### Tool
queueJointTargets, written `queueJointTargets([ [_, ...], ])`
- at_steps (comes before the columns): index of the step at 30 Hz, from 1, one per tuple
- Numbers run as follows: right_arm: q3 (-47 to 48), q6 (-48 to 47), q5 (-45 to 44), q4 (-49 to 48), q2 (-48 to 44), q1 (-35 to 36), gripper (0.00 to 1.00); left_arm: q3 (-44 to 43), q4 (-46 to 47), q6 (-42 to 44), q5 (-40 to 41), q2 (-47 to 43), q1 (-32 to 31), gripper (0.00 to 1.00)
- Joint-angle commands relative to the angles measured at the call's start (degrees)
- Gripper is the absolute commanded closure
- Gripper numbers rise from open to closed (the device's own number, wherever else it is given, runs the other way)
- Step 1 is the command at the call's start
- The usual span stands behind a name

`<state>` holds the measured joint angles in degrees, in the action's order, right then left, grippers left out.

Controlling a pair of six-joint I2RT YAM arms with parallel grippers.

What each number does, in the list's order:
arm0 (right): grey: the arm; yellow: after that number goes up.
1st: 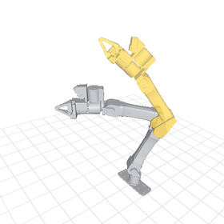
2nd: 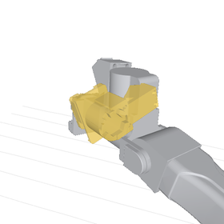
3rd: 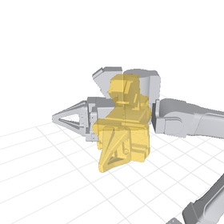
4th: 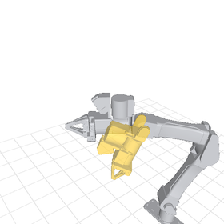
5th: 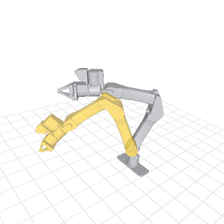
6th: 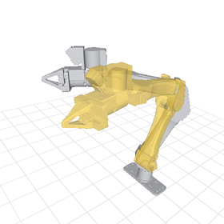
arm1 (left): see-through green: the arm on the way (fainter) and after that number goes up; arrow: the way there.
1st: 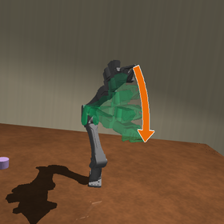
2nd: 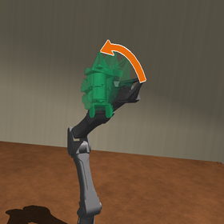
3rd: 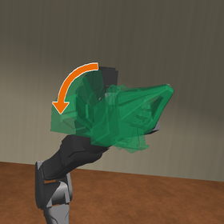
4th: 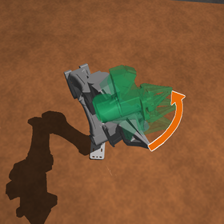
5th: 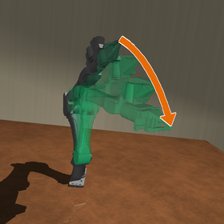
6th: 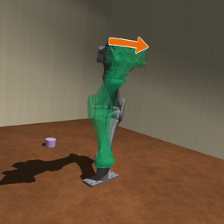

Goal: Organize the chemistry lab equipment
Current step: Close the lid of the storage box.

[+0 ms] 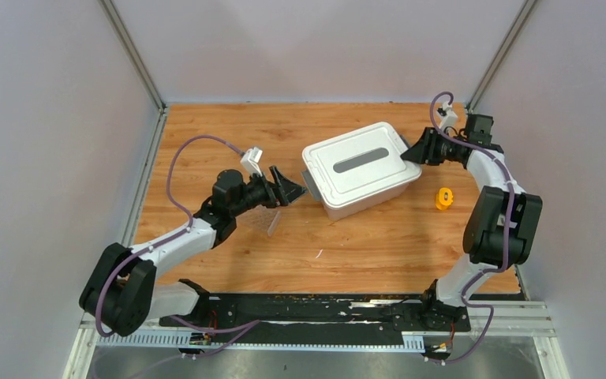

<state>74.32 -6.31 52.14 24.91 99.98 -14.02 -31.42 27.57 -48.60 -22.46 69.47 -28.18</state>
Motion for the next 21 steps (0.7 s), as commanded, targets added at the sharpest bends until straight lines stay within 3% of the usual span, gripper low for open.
queueJointTargets([
  [1,-4.2,-1.6,3.4,4.5,-5.4,1.6,0.65,-2.7,2.0,0.2,3.5,2.8,-1.6,0.05],
  [6,-7.5,-2.4,1.8,5.7,-10.7,1.6,0.6,-3.1,-1.8,0.5,9.3,2.5,-1.7,0.01],
  [9,-8.0,-3.0,-1.0,4.8,-13.4,1.5,0.46,-3.2,-5.0,-0.7,12.2,1.5,-2.8,0.0],
  [14,-6.1,-4.7,-2.3,4.7,-16.5,1.3,0.36,-4.0,-9.9,-1.8,18.0,0.0,-7.3,0.0],
  [21,-6.3,-5.2,-1.8,3.6,-19.9,1.2,0.32,-3.7,-5.9,-9.1,22.4,2.8,-11.4,0.03],
])
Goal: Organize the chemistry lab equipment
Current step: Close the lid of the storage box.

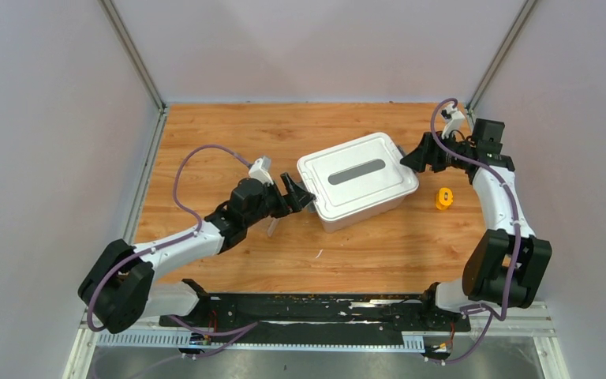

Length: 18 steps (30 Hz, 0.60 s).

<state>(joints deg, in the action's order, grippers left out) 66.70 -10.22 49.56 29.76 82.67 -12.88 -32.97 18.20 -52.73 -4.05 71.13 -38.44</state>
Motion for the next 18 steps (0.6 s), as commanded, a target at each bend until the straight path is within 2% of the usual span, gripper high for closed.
queueJointTargets([
  [1,0.9,-1.1,1.6,-1.5,-2.5,0.1,0.32,-2.1,5.0,-6.1,3.9,2.6,-1.4,0.05],
  [6,-0.3,-1.6,3.6,-1.4,-1.3,0.1,0.33,-1.9,11.7,-10.1,3.1,6.7,-1.7,0.1],
  [10,-1.0,-1.9,4.6,-1.7,-0.1,0.1,0.33,-1.5,15.3,-11.9,3.3,8.1,-1.7,0.19],
  [18,-1.2,-2.4,5.9,-1.5,2.4,0.1,0.34,-4.0,12.5,-12.1,3.9,8.2,-3.4,0.16],
])
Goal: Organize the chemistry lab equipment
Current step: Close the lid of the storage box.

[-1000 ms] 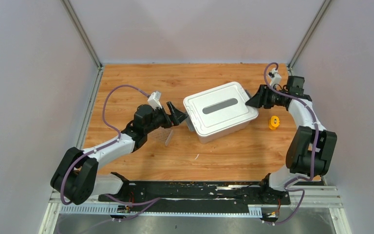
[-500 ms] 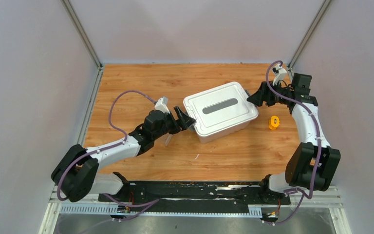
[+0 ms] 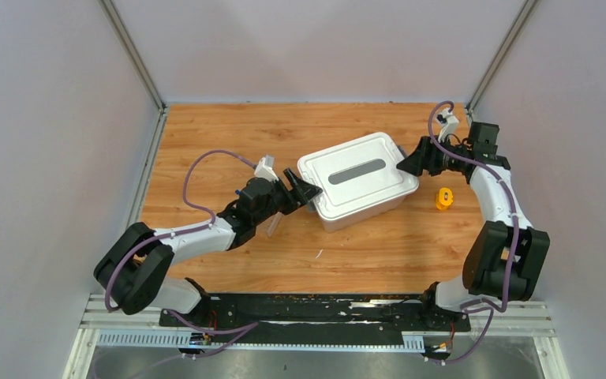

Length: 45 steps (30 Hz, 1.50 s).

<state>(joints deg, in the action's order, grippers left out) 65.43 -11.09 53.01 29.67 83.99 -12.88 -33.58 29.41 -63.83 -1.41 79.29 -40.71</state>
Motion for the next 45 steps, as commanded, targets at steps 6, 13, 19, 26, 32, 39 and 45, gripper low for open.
queueJointTargets([
  [6,0.1,-1.7,3.1,-0.9,2.0,0.1,0.34,-8.9,-11.0,-1.9,6.2,1.8,-2.7,0.28],
  [13,0.0,-2.0,3.5,-0.8,1.8,0.1,0.34,-10.5,-17.3,-0.8,9.9,-0.5,-3.5,0.34],
  [19,0.0,-2.0,3.7,-0.9,1.9,0.1,0.34,-12.7,-21.7,1.4,12.5,-2.9,-3.5,0.34],
  [26,0.0,-2.1,3.7,-0.8,1.7,0.1,0.34,-14.7,-24.1,2.8,12.3,-2.6,-3.5,0.34],
  [32,0.0,-2.2,4.0,-0.7,1.9,0.1,0.34,-15.1,-24.0,3.3,11.6,-2.5,-3.6,0.35],
  [39,0.1,-2.3,4.3,-0.6,2.0,0.1,0.34,-16.5,-25.6,4.2,12.8,-3.6,-3.9,0.38],
  [45,0.1,-2.8,4.6,-0.2,1.6,0.1,0.34,-17.6,-25.4,4.9,11.8,-3.0,-4.1,0.37],
])
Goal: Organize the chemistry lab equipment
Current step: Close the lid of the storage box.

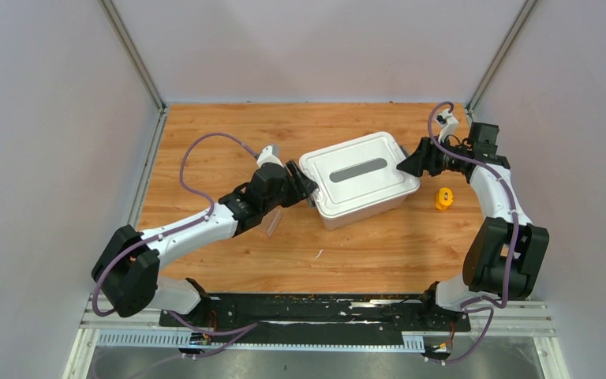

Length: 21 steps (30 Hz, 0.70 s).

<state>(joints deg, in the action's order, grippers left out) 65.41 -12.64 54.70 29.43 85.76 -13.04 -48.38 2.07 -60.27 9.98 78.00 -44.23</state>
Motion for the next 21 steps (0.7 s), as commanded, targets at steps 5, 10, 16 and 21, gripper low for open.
queueJointTargets([
  [5,0.2,-1.3,3.2,0.1,-0.1,0.2,0.34,-3.2,1.9,2.1,0.0,-1.5,-0.9,0.35],
  [10,0.2,-1.4,3.5,0.3,-0.1,0.3,0.34,-4.7,0.9,2.2,-0.2,-0.5,-1.1,0.34],
  [16,0.4,-1.4,3.7,0.4,0.2,0.3,0.34,-7.8,-1.8,2.9,0.6,0.8,-1.6,0.33],
  [21,0.4,-1.5,4.0,0.5,0.0,0.3,0.34,-9.5,-4.0,3.4,0.0,2.6,-1.8,0.33],
])
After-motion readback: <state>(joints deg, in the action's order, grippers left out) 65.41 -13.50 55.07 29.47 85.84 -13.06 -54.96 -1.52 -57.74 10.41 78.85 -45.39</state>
